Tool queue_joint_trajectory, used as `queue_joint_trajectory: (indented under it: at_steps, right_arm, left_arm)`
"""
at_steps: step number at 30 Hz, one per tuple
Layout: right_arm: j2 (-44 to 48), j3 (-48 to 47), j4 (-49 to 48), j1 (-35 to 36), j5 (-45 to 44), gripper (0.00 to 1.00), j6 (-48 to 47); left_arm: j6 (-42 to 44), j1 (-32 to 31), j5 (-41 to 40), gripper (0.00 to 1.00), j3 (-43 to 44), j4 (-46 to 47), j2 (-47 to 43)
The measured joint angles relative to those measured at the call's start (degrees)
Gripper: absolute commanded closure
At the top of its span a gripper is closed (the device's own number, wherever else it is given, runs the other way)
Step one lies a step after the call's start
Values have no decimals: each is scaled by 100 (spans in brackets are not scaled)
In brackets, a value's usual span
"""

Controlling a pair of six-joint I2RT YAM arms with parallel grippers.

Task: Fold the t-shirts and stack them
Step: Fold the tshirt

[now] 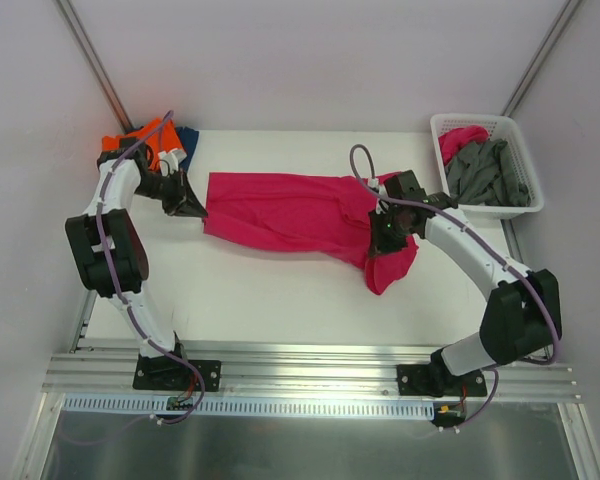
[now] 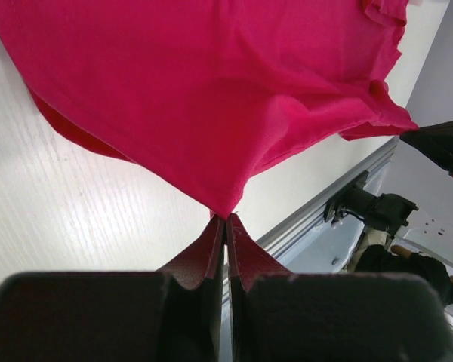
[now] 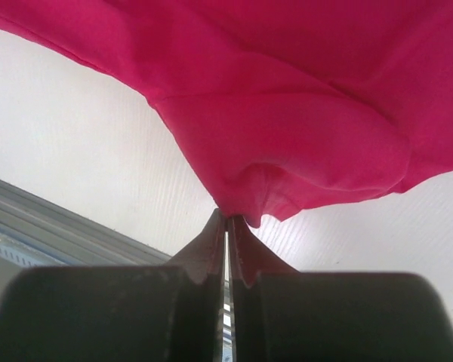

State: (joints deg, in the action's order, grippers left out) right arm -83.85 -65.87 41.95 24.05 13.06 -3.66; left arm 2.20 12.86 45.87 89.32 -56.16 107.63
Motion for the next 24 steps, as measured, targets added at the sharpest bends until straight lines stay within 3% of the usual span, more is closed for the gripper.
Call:
queue_joint_trajectory:
  at_steps: [13,24]
  right_arm:
    - [-1419,-1217,-133,-345,-24,99,-402]
    - [-931,-785,-181,-417,-20,99,-437]
  left_arm:
    - [20,-2,35,100,485,7,778]
    - [22,0,63,100,245,-20,662]
